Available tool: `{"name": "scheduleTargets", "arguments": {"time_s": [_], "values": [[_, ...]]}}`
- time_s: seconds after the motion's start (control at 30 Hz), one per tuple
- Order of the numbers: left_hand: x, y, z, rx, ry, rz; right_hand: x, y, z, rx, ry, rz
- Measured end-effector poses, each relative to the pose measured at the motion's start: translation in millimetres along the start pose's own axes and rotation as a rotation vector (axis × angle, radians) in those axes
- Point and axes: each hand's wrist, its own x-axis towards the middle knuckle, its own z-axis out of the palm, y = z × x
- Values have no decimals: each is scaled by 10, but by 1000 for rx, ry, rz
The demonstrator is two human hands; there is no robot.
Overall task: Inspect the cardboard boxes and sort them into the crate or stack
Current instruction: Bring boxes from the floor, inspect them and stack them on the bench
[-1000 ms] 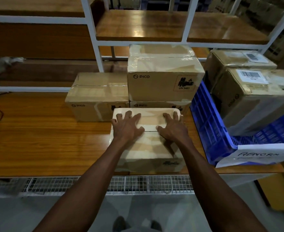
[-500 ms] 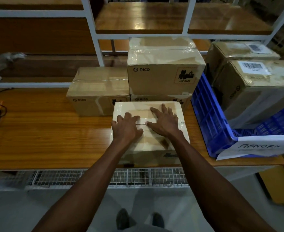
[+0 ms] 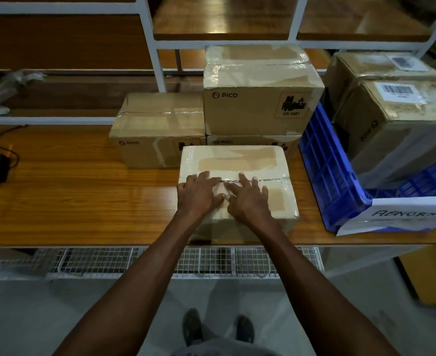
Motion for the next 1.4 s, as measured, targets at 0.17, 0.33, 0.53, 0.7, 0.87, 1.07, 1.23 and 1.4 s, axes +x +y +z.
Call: {"name": "scheduleTargets", "arguments": {"time_s": [0.17,0.33,0.53,0.7,0.87,1.07,1.23,1.4], "values": [[-384,83,128,-77,121,35,-16,31,-75,54,-28,-17],[-482,-32,221,-100,132,65,-168,130,-123,59,30,-15],[-482,-109,323,-157,106,81,-645,448,107,73,283,99],[-520,-302,467,-224,131,163,-637,522,225,108,354,44],[-578,-455,496,-196,159,266,-654,700,180,162,307,-49],[-697,-474,645,-324,222,-39,-761,906,239,305,385,56],[-727,-447,641,-510,245,-39,-749,935,313,445,449,-19],[-707,-394,455,-503,301,-63,-704,965,143,457,470,-39]]}}
